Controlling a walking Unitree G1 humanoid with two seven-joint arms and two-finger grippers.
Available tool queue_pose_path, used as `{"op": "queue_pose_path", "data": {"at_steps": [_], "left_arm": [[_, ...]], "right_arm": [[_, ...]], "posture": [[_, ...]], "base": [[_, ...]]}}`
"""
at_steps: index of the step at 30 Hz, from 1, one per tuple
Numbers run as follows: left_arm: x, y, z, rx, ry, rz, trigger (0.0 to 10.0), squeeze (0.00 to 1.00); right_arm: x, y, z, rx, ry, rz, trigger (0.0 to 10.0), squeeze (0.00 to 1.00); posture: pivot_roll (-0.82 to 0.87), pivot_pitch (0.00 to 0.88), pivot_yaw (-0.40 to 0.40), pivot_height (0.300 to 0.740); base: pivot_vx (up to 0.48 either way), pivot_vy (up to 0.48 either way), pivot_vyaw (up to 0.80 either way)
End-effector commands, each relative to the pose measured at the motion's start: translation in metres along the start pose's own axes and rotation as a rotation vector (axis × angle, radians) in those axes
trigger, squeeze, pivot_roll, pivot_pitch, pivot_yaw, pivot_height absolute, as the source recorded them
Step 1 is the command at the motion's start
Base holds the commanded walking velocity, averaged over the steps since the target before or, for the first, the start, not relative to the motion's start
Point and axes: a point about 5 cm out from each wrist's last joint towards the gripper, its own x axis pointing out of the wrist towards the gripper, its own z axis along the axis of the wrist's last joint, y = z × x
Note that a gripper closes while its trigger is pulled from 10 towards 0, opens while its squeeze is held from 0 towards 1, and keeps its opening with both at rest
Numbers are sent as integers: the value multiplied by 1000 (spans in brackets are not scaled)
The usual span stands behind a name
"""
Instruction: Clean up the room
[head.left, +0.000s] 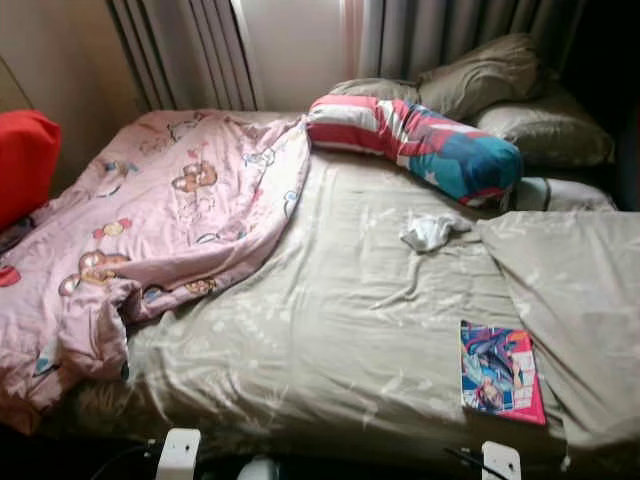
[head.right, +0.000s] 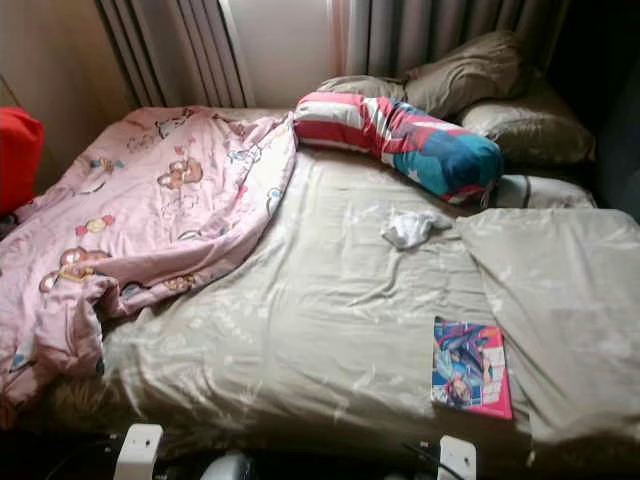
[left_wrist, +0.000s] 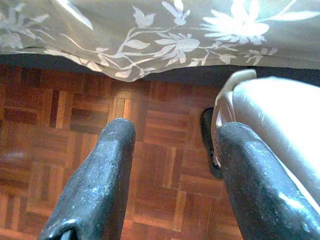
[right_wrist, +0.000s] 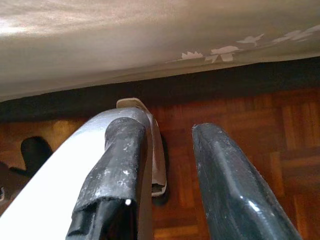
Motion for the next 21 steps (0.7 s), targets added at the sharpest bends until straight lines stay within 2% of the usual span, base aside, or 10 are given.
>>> {"op": "queue_pose_path", "data": {"at_steps": [1,4,11,16,21], "left_arm": [[0,2,0,10,12,3,10000,0],[0,2,-1,12,14,1,10000,0],[-1,3,-4,28,29,8,10000,0],[-1,4,-5,20,34,12,10000,0],[-1,4,-6,18,38,15,10000,0]], "right_arm": [[0,3,-2,9,11,10,10000,0],[-1,1,-6,9,21,5,10000,0],[-2,1,-11,13,21,17,10000,0],[-2,4,-12,-8,26,34,10000,0],[-2,2,-15,-31,40,32,10000,0]], "posture": [[-113,0,55,723],[-118,0,55,740],[-117,0,52,740],[-112,0,50,740],[-112,0,50,740]], "base": [[0,0,0],[0,0,0],[0,0,0],[0,0,0],[0,0,0]]}}
